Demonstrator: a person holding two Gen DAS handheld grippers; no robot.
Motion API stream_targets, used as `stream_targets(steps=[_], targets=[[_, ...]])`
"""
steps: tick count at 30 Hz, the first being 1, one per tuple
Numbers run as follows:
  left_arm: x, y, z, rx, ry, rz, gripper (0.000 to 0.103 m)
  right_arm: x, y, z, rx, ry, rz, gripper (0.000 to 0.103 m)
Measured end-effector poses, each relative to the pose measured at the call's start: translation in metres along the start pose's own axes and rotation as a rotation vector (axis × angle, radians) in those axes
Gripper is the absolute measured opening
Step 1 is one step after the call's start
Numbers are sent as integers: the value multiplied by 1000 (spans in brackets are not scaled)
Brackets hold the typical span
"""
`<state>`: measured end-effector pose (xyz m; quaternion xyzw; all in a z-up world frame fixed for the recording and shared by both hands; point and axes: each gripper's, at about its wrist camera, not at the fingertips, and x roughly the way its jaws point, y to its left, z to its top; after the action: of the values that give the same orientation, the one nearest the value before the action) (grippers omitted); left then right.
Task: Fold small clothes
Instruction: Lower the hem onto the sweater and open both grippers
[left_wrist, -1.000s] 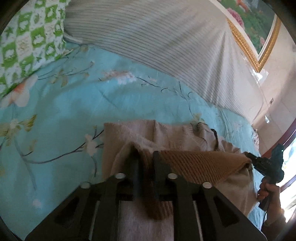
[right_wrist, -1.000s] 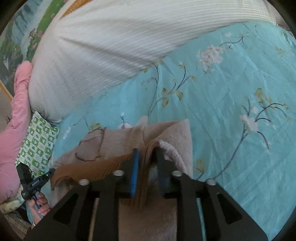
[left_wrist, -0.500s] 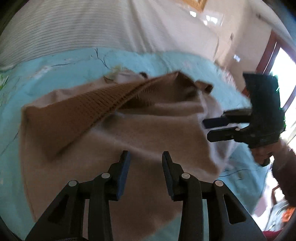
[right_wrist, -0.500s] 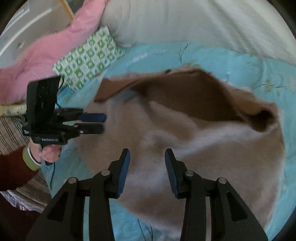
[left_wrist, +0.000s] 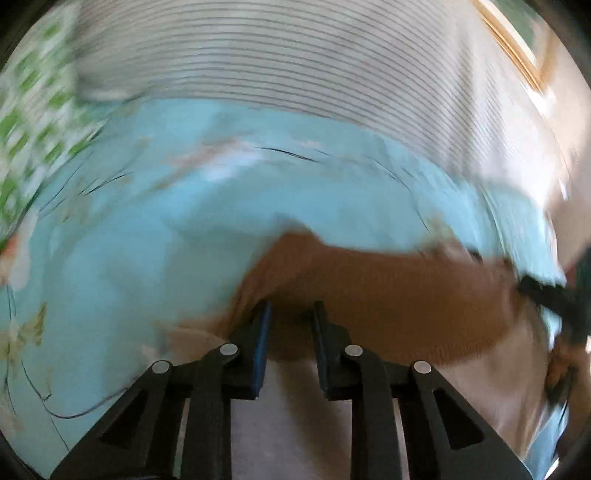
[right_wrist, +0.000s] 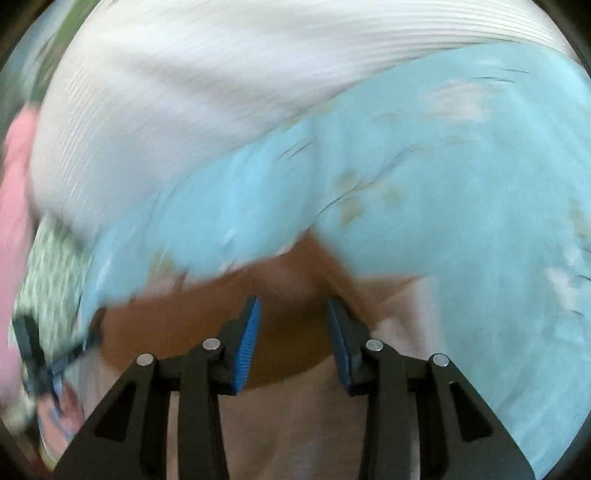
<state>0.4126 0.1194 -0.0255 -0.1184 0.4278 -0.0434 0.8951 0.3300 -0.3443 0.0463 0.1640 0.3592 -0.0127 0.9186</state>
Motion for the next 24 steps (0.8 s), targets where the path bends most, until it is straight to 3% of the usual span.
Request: stream_targets(steps=[2,8,15,18,22,24], targets=[[-7,10,-2,-36,-19,-23,22,-15,-5,-1,37,-42,33,40],[-52,2,-39,-12,-56,-45,26,-57,6,-26,-21,-57,65,40],[-111,-29,-110,28,-67,-166,33,-86,26,-86,-120,18,138,40],[-115,-34,-140,31,-21,-193,34,-96,23,-112,-134,67,164,41],[-107,-19,-170,25,59,-96,30,-106,-6,-136,-146,95,12,40],[-113,-6,-174,-19,50,-122,28,-117,-23,-140,-143,69,5,36]])
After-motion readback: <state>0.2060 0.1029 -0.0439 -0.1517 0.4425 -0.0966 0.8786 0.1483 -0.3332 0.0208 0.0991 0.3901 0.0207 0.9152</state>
